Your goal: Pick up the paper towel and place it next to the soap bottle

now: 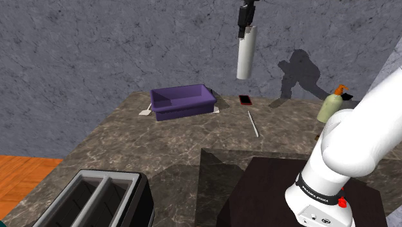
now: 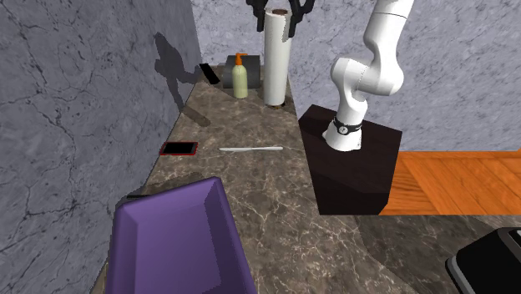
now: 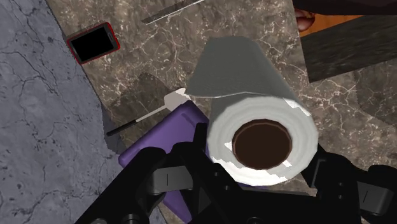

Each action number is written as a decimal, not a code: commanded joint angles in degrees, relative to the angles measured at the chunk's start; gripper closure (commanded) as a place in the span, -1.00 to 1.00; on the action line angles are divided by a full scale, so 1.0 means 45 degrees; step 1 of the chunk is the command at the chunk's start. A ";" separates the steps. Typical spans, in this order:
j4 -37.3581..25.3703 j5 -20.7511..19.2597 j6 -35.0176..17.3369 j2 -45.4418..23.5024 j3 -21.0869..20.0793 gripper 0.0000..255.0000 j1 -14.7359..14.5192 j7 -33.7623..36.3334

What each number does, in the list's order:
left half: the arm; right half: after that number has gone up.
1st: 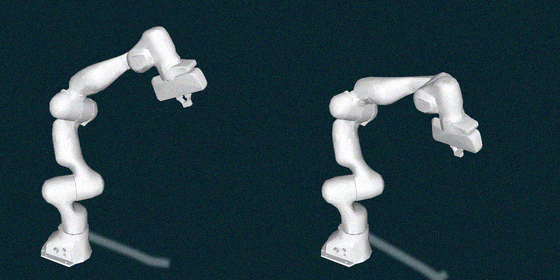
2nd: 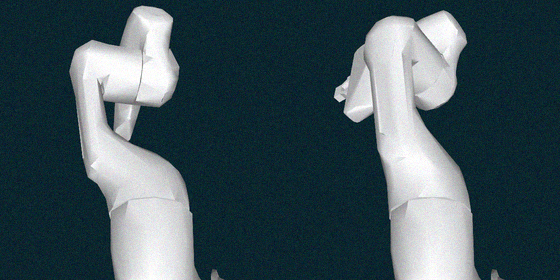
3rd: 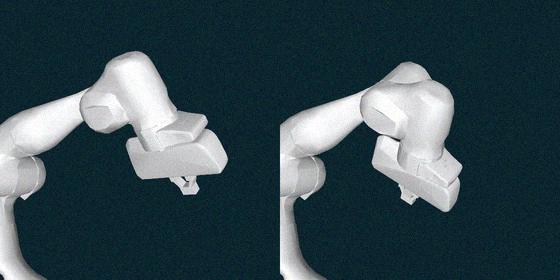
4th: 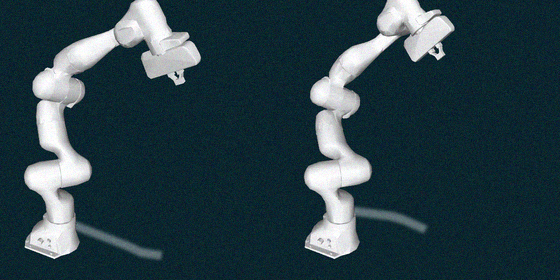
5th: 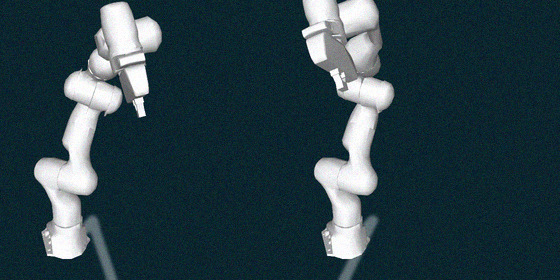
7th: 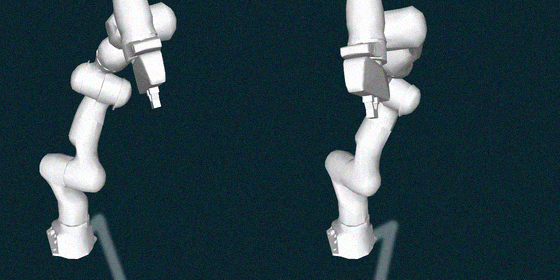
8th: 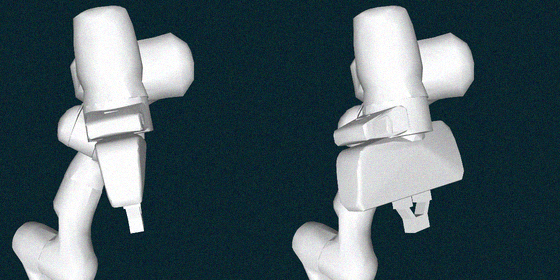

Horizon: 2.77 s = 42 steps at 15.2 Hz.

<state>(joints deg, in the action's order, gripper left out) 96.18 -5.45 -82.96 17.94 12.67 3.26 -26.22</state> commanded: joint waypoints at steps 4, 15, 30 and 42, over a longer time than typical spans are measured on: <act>0.1329 -0.0507 0.0124 0.1576 0.0621 1.00 0.0458 -0.1041; 0.2621 -0.1910 0.0882 0.4055 0.2299 1.00 0.1466 -0.3627; 0.1595 -0.4150 0.1911 0.5288 0.5521 1.00 0.2256 -0.7949; -0.1574 -0.5515 0.2361 0.4497 0.9481 1.00 0.1296 -1.1970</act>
<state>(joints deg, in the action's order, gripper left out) 90.40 -29.90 -72.20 38.70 53.40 9.97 -78.56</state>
